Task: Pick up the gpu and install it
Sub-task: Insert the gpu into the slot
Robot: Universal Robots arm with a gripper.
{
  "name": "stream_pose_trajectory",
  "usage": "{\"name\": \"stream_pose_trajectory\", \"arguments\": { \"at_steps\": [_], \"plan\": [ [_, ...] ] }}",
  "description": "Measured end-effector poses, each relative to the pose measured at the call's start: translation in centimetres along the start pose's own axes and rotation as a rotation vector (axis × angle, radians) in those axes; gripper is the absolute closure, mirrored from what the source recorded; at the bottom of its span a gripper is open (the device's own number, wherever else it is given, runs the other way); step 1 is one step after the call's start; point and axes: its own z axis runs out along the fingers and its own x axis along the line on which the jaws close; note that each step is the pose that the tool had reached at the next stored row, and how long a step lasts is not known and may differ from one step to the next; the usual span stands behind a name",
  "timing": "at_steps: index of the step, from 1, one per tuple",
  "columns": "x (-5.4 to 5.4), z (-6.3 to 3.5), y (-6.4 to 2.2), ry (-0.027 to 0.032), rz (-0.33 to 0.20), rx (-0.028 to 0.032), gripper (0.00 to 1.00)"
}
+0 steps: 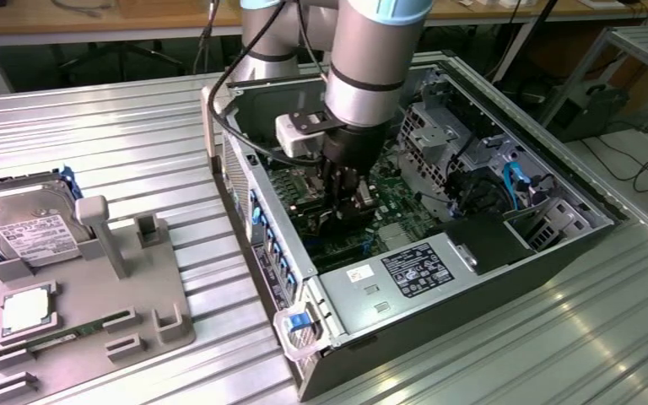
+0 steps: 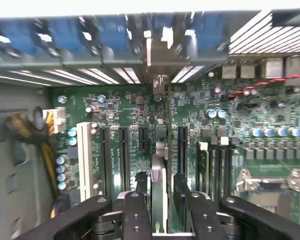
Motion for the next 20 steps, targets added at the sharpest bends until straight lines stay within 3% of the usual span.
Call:
{"name": "stream_pose_trajectory", "arguments": {
  "at_steps": [8,11,13,14,16,20],
  "plan": [
    [0.1,-3.39,-0.03,0.0005,0.0,0.004,0.65],
    [0.1,-3.38,-0.03,0.0003,0.0,0.0043,0.67],
    [0.1,-3.38,-0.03,0.0003,0.0,0.0043,0.8],
    [0.1,-3.39,-0.03,0.0004,0.0,0.0043,0.8],
    [0.1,-3.39,-0.03,0.0004,0.0,0.0043,0.89],
    [0.1,-3.38,-0.03,0.0003,0.0,0.0043,0.89]
  ]
}}
